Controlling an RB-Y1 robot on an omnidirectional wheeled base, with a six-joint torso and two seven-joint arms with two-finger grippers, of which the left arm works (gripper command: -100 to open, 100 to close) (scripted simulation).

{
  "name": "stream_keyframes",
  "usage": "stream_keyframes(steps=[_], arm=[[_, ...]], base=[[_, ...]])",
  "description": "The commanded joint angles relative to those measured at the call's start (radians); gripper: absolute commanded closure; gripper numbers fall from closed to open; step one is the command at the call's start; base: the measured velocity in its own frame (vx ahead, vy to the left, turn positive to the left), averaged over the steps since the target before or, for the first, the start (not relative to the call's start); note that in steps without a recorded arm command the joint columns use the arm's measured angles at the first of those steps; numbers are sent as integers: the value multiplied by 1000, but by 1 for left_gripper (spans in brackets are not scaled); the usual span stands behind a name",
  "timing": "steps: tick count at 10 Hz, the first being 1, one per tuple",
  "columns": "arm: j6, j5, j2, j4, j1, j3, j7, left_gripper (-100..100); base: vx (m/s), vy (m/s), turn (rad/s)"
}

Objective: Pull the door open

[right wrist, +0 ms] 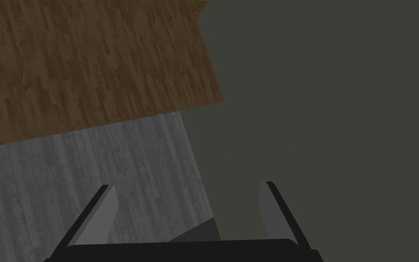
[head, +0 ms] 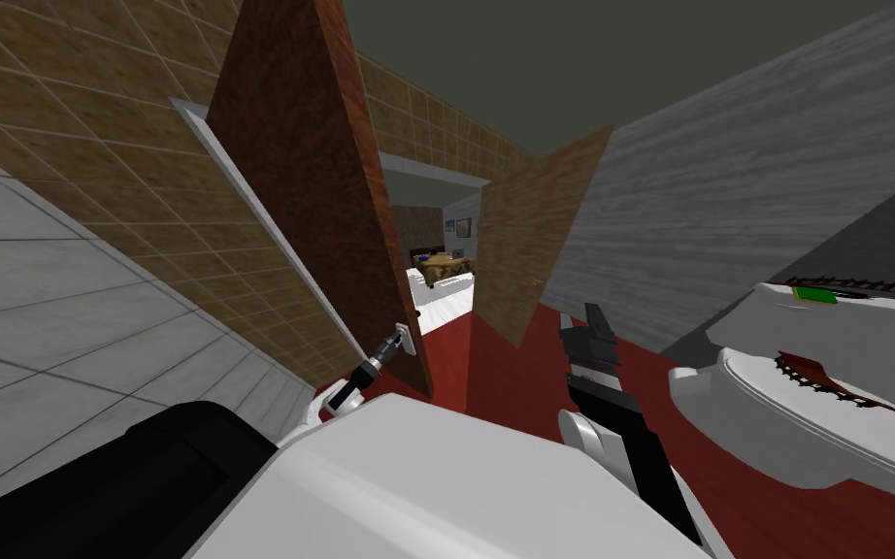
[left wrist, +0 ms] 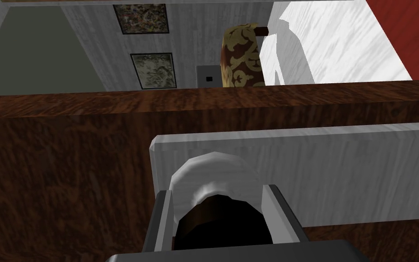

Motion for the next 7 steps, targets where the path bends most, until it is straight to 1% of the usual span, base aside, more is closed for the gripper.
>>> stream_keyframes(steps=[1, 2, 3, 5, 7], arm=[[-31, 0, 19, 8, 17, -6, 11, 100], [-51, 1, 32, 12, 26, -8, 19, 100], [-62, 1, 38, 14, 30, -10, 23, 100], [-97, 3, 61, 21, 46, -14, 36, 100], [-121, 4, 76, 25, 56, -17, 45, 100]], base=[[-184, 129, -166], [-187, 116, -176], [-189, 102, -118], [-211, 95, -135], [-184, 81, -89]])
